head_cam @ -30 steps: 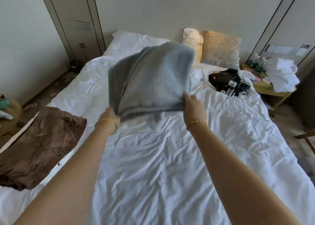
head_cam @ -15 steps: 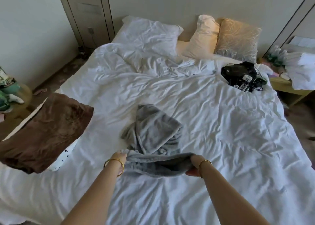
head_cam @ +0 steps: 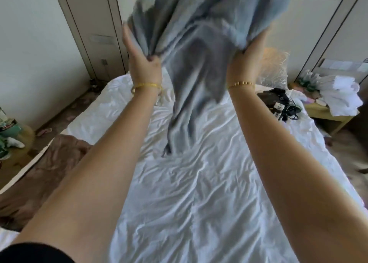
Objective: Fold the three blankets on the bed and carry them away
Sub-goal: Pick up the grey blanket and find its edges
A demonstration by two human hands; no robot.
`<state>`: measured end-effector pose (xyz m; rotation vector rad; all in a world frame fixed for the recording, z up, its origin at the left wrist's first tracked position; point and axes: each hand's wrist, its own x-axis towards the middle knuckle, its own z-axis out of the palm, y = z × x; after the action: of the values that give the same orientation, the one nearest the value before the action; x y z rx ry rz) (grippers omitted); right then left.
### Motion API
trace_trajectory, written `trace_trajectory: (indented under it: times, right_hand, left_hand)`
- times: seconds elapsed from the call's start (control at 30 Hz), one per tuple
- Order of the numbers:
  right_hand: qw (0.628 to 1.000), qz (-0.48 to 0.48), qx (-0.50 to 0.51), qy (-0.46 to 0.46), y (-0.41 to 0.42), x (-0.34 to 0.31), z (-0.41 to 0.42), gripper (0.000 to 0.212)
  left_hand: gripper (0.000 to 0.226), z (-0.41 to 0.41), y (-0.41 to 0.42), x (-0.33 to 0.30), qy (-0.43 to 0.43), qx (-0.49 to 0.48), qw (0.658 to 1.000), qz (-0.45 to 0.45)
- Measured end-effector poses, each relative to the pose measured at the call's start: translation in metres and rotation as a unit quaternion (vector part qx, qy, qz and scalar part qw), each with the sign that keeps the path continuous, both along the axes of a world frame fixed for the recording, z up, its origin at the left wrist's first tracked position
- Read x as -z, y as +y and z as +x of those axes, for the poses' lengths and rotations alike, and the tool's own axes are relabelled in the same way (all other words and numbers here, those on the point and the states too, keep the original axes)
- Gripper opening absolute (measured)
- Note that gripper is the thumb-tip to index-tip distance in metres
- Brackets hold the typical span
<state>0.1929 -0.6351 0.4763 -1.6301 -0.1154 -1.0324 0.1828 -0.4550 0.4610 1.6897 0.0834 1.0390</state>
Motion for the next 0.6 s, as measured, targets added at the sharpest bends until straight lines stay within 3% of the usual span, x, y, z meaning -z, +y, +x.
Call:
trace_trajectory:
  times: [0.03, 0.07, 0.1, 0.13, 0.17, 0.2, 0.27, 0.33, 0.4, 0.53, 0.6]
  right_hand:
    - [0.994, 0.003, -0.015, 0.113, -0.011, 0.038, -0.012, 0.063]
    - [0.959, -0.049, -0.042, 0.278, -0.025, 0.086, -0.03, 0.058]
    - [0.877, -0.133, -0.078, 0.455, -0.039, 0.144, -0.053, 0.05]
    - [0.748, -0.237, -0.107, 0.61, -0.052, 0.198, -0.08, 0.042]
    - [0.645, -0.275, -0.119, 0.703, -0.063, 0.249, -0.104, 0.035]
    - [0.58, -0.26, -0.133, 0.761, -0.068, 0.279, -0.13, 0.028]
    - [0.557, -0.155, -0.145, 0.803, -0.073, 0.312, -0.164, 0.035]
    - [0.577, -0.015, -0.071, 0.813, -0.072, 0.323, -0.181, 0.041]
    - [0.574, 0.117, -0.022, 0.81, -0.069, 0.322, -0.195, 0.041]
    - [0.588, 0.181, -0.043, 0.787, -0.074, 0.338, -0.202, 0.04]
    - [0.587, 0.227, -0.039, 0.776, -0.076, 0.345, -0.212, 0.037]
  left_hand:
    - [0.079, -0.009, 0.0, 0.04, 0.128, 0.023, 0.99, -0.054]
    - [0.078, -0.022, 0.006, 0.094, 0.277, 0.036, 0.953, -0.115]
    - [0.07, -0.041, 0.011, 0.15, 0.403, 0.052, 0.894, -0.188]
    - [0.058, -0.065, 0.017, 0.203, 0.498, 0.062, 0.832, -0.238]
    - [0.048, -0.092, 0.022, 0.247, 0.567, 0.066, 0.775, -0.27]
    - [0.044, -0.116, 0.026, 0.283, 0.616, 0.061, 0.728, -0.294]
    - [0.046, -0.145, 0.026, 0.328, 0.648, 0.06, 0.7, -0.294]
    - [0.042, -0.158, 0.017, 0.333, 0.656, 0.045, 0.716, -0.235]
    - [0.041, -0.159, 0.012, 0.327, 0.661, 0.057, 0.727, -0.175]
    - [0.058, -0.166, 0.015, 0.33, 0.692, 0.115, 0.71, -0.065]
    - [0.049, -0.18, 0.02, 0.336, 0.715, 0.112, 0.69, 0.007]
